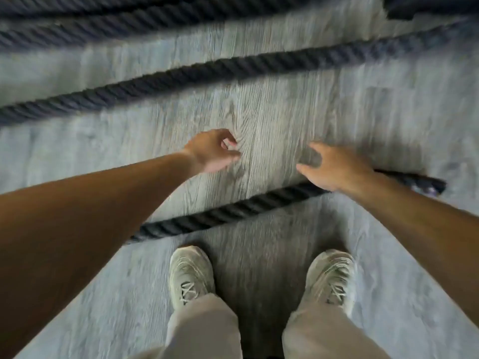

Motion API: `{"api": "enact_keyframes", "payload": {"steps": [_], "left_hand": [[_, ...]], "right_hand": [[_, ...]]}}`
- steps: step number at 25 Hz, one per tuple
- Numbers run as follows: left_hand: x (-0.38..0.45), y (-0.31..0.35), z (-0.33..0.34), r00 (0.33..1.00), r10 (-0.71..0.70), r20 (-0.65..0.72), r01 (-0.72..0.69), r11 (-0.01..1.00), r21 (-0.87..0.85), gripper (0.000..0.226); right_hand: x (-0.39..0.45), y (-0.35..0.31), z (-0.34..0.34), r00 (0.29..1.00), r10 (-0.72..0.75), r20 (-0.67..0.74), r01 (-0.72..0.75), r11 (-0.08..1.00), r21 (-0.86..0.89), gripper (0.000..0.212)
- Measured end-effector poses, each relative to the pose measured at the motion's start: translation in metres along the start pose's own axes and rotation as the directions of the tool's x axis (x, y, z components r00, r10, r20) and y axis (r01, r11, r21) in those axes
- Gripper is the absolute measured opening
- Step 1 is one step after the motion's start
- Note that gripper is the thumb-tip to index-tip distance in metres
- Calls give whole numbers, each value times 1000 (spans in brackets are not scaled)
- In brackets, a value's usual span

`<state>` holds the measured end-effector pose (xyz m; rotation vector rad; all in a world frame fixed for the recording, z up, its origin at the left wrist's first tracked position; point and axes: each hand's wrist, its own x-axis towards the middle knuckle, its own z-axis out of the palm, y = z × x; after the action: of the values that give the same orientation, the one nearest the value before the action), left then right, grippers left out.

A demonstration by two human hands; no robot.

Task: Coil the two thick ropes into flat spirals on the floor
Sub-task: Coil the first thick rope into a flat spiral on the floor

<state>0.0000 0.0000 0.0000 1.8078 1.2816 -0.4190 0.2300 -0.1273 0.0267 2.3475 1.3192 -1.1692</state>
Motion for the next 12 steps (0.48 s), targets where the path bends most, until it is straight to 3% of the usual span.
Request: {"api": "enact_keyframes", "payload": {"steps": [4,7,10,12], "left_hand": [[50,-11,41,999,41,35,-42,998,49,21],[72,5,54,991,124,40,-128,983,134,28],[68,20,61,975,131,177,-182,934,307,35],[51,24,63,960,138,245,-221,909,354,36]], "right_hand": [[50,17,45,998,51,39,-46,991,-129,81],[75,13,52,994,105,19,-102,987,-121,82],[73,12,45,989,130,65,-125,989,-75,69],[64,19,44,988,152,15,-149,980,-132,56]]}}
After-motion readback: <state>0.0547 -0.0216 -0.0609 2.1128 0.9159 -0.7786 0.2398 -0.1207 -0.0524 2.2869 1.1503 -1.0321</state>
